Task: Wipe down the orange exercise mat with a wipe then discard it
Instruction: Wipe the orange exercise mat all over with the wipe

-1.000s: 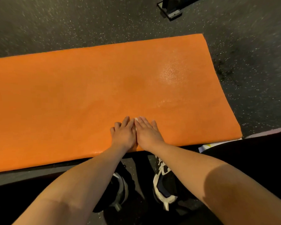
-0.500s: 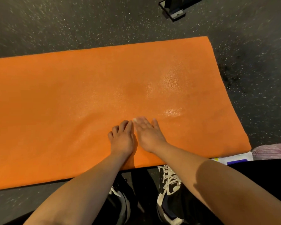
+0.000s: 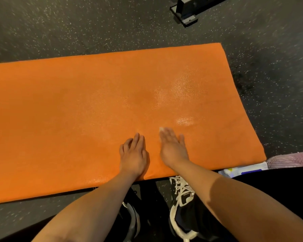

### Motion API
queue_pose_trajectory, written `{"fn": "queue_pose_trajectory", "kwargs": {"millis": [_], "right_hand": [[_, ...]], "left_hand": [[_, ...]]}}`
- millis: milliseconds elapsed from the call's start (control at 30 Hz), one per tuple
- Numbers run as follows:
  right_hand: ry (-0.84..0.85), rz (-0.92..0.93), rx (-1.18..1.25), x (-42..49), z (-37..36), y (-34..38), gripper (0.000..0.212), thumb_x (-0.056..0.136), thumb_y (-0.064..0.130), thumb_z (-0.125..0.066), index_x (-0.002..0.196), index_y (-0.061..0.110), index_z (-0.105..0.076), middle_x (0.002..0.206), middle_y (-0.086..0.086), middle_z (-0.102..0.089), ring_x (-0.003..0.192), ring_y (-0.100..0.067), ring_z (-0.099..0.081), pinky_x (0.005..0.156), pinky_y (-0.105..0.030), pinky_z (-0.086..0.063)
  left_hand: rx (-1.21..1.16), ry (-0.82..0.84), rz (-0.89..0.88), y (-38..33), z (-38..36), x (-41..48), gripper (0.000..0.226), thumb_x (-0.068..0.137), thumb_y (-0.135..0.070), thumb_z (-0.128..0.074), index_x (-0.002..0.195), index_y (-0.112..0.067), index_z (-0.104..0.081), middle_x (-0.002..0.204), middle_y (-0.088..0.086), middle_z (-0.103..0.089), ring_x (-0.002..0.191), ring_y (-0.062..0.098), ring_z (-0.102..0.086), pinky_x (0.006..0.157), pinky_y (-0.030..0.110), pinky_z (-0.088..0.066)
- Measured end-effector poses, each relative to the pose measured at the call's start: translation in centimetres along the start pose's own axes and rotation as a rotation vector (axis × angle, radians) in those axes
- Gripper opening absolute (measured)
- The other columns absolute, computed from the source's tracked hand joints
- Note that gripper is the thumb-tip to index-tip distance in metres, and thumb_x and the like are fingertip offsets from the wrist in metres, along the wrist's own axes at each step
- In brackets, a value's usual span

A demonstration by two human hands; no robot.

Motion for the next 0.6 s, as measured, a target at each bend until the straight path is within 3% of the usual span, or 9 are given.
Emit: {"fn": "queue_pose_trajectory", "kwargs": {"millis": [67,133,267,400,500,600], "right_hand": [[-0.014,-0.188,0.033,-0.2,0.7,-1.6,0.075,0.099,0.011,-0.031,0.162,0.019,0.009,0.168,0.003,0.017,0.153,-0.016,0.021,0.123,-0.052,0.012],[-0.019,-0.231,0.059,-0.7,0.6,-0.7,0.074,0.099,0.012,-0.03,0.162,0.017,0.01,0.168,0.001,0.02,0.153,-0.017,0.022,0.123,-0.053,0.011],[0.044,0.003,0.034,-3.3,-1.5,3.7,0.067,0.105,0.018,-0.027,0.162,0.019,0.008,0.167,0.003,0.021,0.152,-0.015,0.024,0.124,-0.051,0.01],[0.062,0.169,-0.054,-3.6,-1.6,2.9,0.06,0.109,0.023,-0.02,0.162,0.023,0.006,0.168,0.007,0.018,0.153,-0.012,0.022,0.124,-0.051,0.011],[0.028,-0.044,-0.034,-2.7,-0.1,0.1,0.076,0.098,0.01,-0.032,0.162,0.022,0.008,0.168,0.003,0.017,0.153,-0.017,0.022,0.123,-0.054,0.011],[0.021,-0.216,0.053,-2.5,0.3,-0.3,0.075,0.099,0.01,-0.03,0.161,0.018,0.011,0.167,0.001,0.021,0.153,-0.018,0.022,0.123,-0.053,0.012]], "left_hand": [[0.003,0.001,0.0,-0.1,0.0,-0.3,0.056,0.105,-0.038,-0.029,0.159,-0.027,-0.02,0.168,-0.005,-0.011,0.147,0.024,-0.013,0.119,0.045,-0.012],[0.001,0.006,-0.003,-0.2,0.1,-0.5,0.056,0.106,-0.039,-0.027,0.159,-0.027,-0.019,0.168,-0.005,-0.01,0.147,0.025,-0.012,0.119,0.045,-0.011],[0.004,0.026,-0.01,-0.1,0.2,-0.8,0.056,0.106,-0.041,-0.022,0.16,-0.027,-0.016,0.168,-0.005,-0.007,0.149,0.024,-0.009,0.12,0.045,-0.01],[0.024,0.028,-0.035,-0.1,0.2,-1.1,0.056,0.107,-0.042,-0.021,0.161,-0.025,-0.015,0.169,-0.003,-0.006,0.149,0.026,-0.01,0.12,0.045,-0.01],[0.027,0.049,-0.041,-0.2,0.4,-1.1,0.057,0.107,-0.042,-0.019,0.161,-0.024,-0.012,0.169,-0.002,-0.004,0.149,0.028,-0.007,0.12,0.045,-0.009],[0.025,0.051,-0.043,-0.3,0.5,-1.1,0.057,0.107,-0.042,-0.017,0.161,-0.024,-0.012,0.169,-0.001,-0.003,0.149,0.028,-0.006,0.12,0.046,-0.009]]}}
Point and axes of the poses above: each hand's wrist, its own x-axis towards the middle knuckle, its own z-axis out of the back of the hand, y = z × x, the point moved 4 cm from there along x, towards the middle knuckle
